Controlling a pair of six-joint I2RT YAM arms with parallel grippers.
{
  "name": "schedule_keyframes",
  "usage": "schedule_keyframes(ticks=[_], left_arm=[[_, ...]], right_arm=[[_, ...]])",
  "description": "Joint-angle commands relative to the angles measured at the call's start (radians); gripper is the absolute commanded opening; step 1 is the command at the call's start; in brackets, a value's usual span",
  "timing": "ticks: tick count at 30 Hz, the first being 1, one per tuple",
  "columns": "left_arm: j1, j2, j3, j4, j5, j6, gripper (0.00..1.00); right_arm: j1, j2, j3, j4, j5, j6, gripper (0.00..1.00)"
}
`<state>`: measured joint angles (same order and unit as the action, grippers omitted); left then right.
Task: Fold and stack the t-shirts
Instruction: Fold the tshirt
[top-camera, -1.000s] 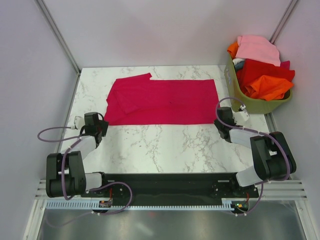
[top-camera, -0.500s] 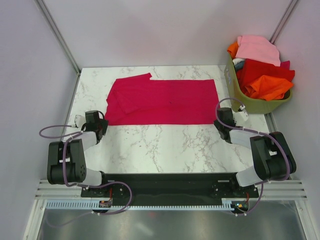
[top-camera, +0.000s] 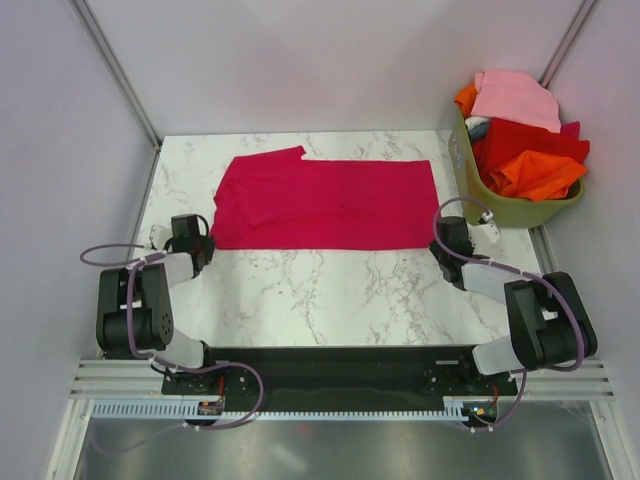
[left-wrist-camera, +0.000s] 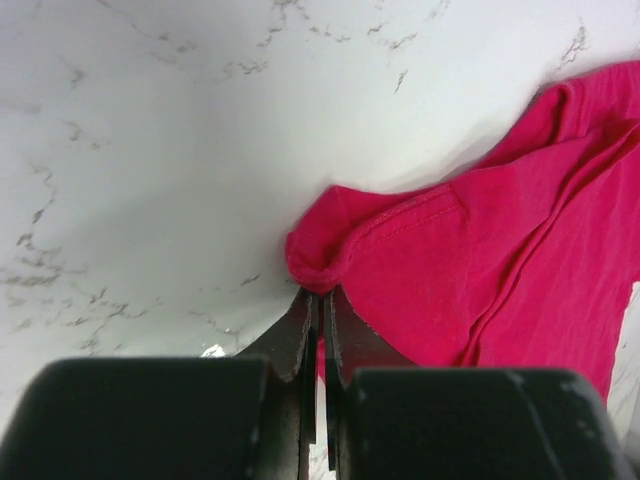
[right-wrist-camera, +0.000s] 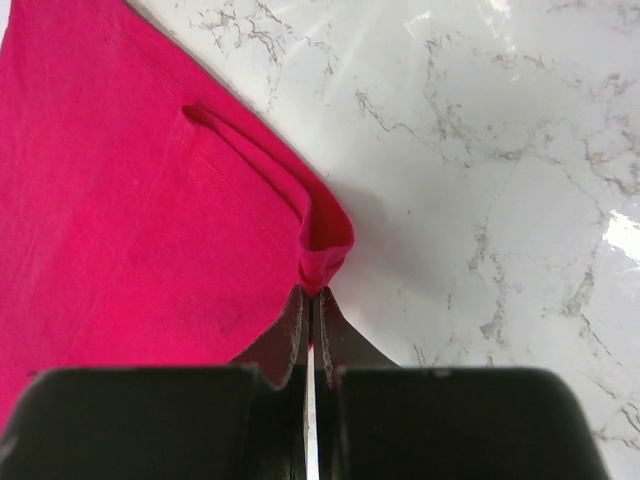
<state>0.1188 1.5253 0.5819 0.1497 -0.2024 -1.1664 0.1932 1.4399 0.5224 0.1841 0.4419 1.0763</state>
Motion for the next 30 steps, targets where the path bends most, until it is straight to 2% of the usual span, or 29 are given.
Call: schedule_keyframes(ticks=[1,4,9,14,19,26,30], left_arm=[[0.007,-0.060,0.042,-0.136,-0.057,0.028,0.02],[0.007,-0.103,0.087,-0.179,-0.039,0.033,0.02],[0.007,-0.180,0.269,-0.311,0.017,0.034,0.02],[0.007,-0.303,0.345,-0.397,0.021,0.028,0.02],[0.007,-0.416,0.236,-0.456,-0.017,0.045,0.02],[0.024,-0.595,-0.078,-0.490,-0.009,0.040,0.02],[0.022,-0.658,-0.169,-0.484,0.001,0.039,0.02]], right_arm=[[-0.005,-0.029,0.040,-0.050,0.014,0.007,0.00],[-0.005,-0.038,0.100,-0.101,0.012,0.020,0.00],[-0.009,-0.094,0.231,-0.182,0.035,0.022,0.00],[-0.028,-0.174,0.335,-0.290,0.049,0.013,0.00],[-0.031,-0.263,0.217,-0.314,0.041,0.027,0.00],[-0.034,-0.358,-0.030,-0.310,-0.020,0.068,0.00],[-0.035,-0.410,-0.107,-0.307,-0.026,0.062,0.00]])
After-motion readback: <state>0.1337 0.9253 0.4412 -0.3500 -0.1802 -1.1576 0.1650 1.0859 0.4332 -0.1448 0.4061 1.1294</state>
